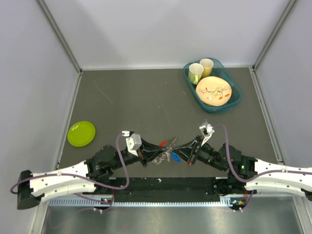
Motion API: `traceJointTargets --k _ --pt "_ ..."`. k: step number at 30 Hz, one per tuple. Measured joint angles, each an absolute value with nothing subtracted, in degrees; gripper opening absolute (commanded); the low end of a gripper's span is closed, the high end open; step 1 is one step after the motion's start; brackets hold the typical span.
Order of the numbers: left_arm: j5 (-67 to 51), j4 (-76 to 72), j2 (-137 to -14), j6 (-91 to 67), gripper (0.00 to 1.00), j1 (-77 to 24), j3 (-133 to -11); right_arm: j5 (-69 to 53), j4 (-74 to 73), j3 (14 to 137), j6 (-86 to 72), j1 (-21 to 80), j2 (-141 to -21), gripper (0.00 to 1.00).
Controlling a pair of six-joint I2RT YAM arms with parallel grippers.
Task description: Remove the keys from the keyring
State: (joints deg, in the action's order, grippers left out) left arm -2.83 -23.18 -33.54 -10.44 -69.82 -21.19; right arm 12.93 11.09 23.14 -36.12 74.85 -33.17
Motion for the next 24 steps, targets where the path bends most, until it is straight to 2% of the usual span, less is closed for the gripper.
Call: traceJointTargets --k 3,8,12,13,14,19,24 --pt "-2.42 -23.70 -33.54 -10.81 0.00 -69.84 -21.04 13.69 13.15 22.11 -37.47 74.85 -33.15 0.03" --pt "-2.02 -24.49 -33.54 -10.81 0.00 -69.82 -20.91 14.31 14.37 21.82 -38.28 74.85 -34.06 0.03" --pt "-2.07 -24.47 -33.54 -10.46 0.00 -69.84 -20.91 14.24 14.22 21.87 -37.60 74.85 -34.20 0.16" --pt "-2.09 -24.45 -33.54 -10.35 0.00 -69.82 -20.91 14.20 13.96 21.91 -37.26 74.85 -34.17 0.23" --pt "-2.17 -24.40 -33.54 -10.24 0.00 -69.84 -20.91 14.17 13.45 22.00 -36.80 74.85 -34.09 0.26" --pt "-3.16 -24.43 -33.36 -9.26 0.00 -69.84 -20.91 13.85 9.19 22.94 -31.48 74.83 -31.05 0.37" --pt "-4.40 -24.47 -32.38 -8.40 0.00 -69.80 -20.93 12.23 6.22 22.94 -22.98 74.83 -25.69 0.39"
